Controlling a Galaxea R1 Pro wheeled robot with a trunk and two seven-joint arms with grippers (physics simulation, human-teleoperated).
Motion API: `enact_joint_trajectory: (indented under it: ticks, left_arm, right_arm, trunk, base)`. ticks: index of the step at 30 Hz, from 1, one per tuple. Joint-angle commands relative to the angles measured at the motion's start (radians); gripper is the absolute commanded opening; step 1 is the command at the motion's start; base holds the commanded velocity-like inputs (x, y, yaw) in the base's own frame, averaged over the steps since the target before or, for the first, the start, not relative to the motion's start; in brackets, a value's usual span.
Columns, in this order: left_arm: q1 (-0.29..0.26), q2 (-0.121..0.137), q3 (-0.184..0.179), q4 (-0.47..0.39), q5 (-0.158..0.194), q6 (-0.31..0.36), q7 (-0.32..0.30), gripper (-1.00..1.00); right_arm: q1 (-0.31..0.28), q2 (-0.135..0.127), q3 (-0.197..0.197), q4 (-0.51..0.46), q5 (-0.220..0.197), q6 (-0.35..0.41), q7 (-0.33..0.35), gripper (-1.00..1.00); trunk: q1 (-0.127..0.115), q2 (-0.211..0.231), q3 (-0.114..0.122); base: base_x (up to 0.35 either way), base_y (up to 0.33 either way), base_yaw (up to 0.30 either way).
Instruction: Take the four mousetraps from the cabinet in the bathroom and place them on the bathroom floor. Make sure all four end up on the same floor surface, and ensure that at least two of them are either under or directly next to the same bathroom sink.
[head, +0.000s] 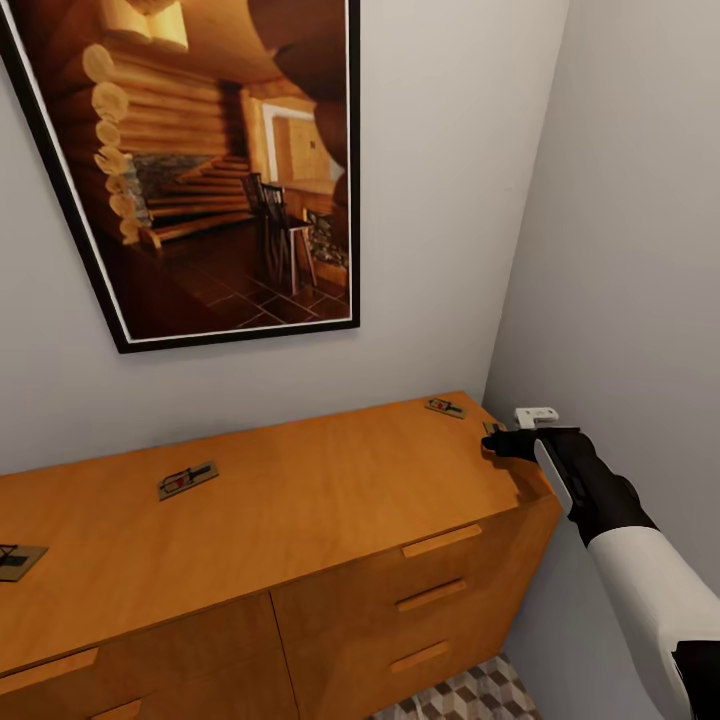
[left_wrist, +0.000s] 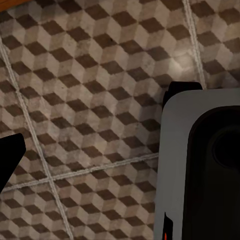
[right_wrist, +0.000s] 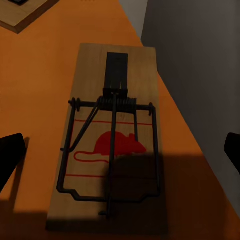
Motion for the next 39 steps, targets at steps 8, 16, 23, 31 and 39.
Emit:
enact_joint_trajectory:
  ticks: [8, 16, 23, 31, 39]
  left_arm:
    - [-0.002, 0.000, 0.005, 0.005, 0.001, -0.006, -0.005, 1.00]
    - [-0.002, 0.000, 0.005, 0.004, 0.001, -0.006, -0.005, 1.00]
    - [-0.002, 0.000, 0.005, 0.004, 0.001, -0.006, -0.005, 1.00]
    - [-0.002, 0.000, 0.005, 0.004, 0.001, -0.006, -0.005, 1.00]
    - [-0.002, -0.002, 0.005, 0.003, 0.001, -0.006, -0.007, 1.00]
  right_arm:
    - [0.000, -0.001, 0.003, 0.003, -0.005, 0.004, -0.003, 1.00]
    - [0.000, -0.001, 0.003, 0.003, -0.006, 0.004, -0.003, 1.00]
    - [0.000, 0.000, 0.003, 0.003, -0.011, 0.002, -0.002, 1.00]
    - [0.000, 0.000, 0.003, 0.003, -0.014, 0.001, 0.012, 1.00]
    - [0.000, 0.000, 0.003, 0.003, -0.013, 0.001, 0.053, 1.00]
  trunk:
    - [0.000, 0.000, -0.001]
    - [0.000, 0.000, -0.001]
    - [0.000, 0.000, -0.001]
    - [0.000, 0.000, -0.001]
    - [0.000, 0.000, -0.001]
  base:
    - [0.000, 0.000, 0.000]
    - [0.000, 0.000, 0.000]
    - [0.000, 0.000, 0.000]
    - [0.000, 0.000, 0.000]
    - [0.000, 0.000, 0.000]
